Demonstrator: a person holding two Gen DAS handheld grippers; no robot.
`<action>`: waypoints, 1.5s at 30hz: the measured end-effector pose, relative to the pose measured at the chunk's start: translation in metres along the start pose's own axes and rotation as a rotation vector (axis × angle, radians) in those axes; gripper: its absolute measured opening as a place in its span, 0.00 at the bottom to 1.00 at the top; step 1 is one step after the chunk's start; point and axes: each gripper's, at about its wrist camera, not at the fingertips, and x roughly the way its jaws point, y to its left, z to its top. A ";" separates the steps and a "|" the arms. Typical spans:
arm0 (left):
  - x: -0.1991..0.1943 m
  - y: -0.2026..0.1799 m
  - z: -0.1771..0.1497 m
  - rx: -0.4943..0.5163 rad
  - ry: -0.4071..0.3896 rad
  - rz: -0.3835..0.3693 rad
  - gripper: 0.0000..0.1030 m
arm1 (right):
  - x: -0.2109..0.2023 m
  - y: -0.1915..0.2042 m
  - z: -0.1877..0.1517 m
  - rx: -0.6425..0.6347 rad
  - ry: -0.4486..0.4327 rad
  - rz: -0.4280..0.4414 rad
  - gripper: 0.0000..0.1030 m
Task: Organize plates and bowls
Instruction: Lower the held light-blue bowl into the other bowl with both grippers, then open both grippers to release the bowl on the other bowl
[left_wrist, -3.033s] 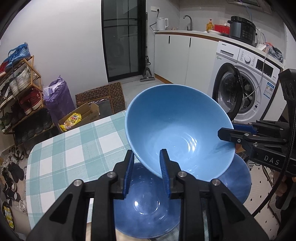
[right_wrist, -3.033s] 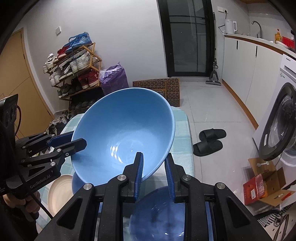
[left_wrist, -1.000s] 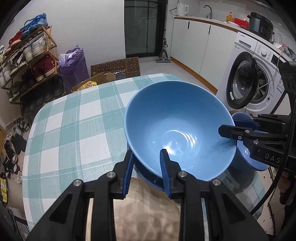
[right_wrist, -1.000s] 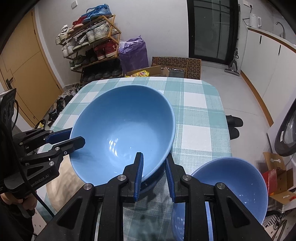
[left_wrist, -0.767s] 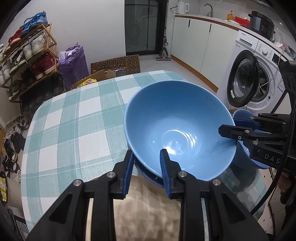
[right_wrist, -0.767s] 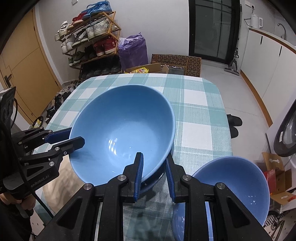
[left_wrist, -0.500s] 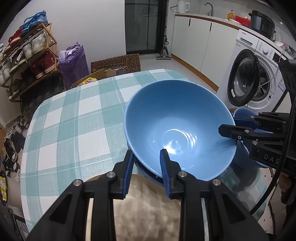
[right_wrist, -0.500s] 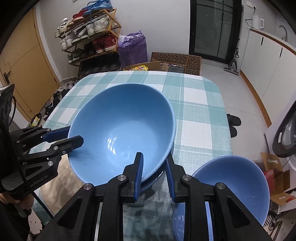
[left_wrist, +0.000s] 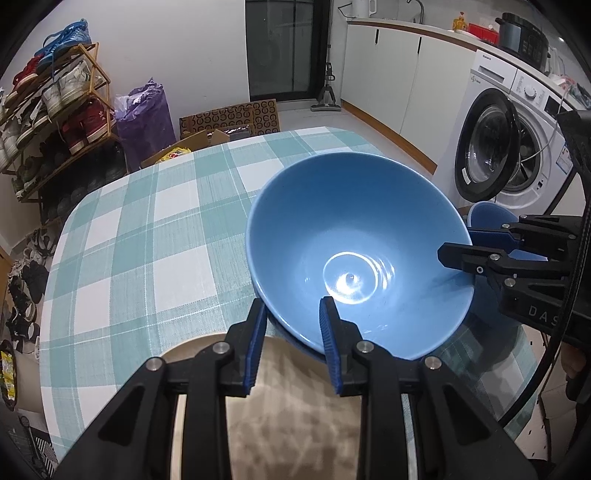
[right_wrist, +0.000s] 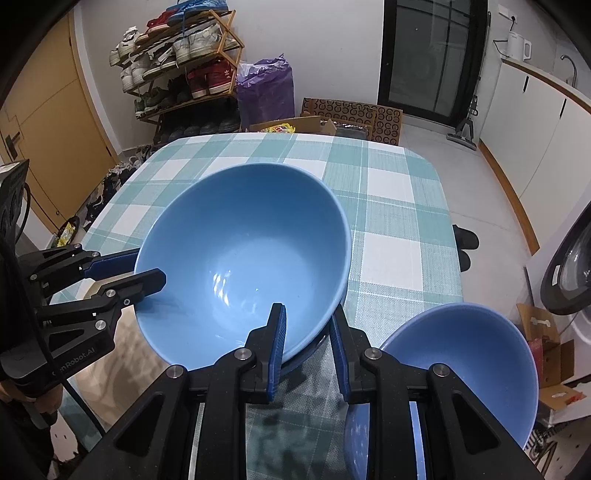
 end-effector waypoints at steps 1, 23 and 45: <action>0.000 0.000 0.000 0.001 0.001 0.000 0.27 | 0.001 0.000 0.000 -0.004 0.002 -0.003 0.23; 0.003 -0.001 -0.003 0.018 0.017 -0.001 0.31 | 0.005 0.005 -0.004 -0.062 0.008 -0.067 0.28; -0.027 -0.001 0.006 0.011 -0.086 -0.073 0.95 | -0.045 -0.020 -0.017 0.054 -0.151 0.038 0.82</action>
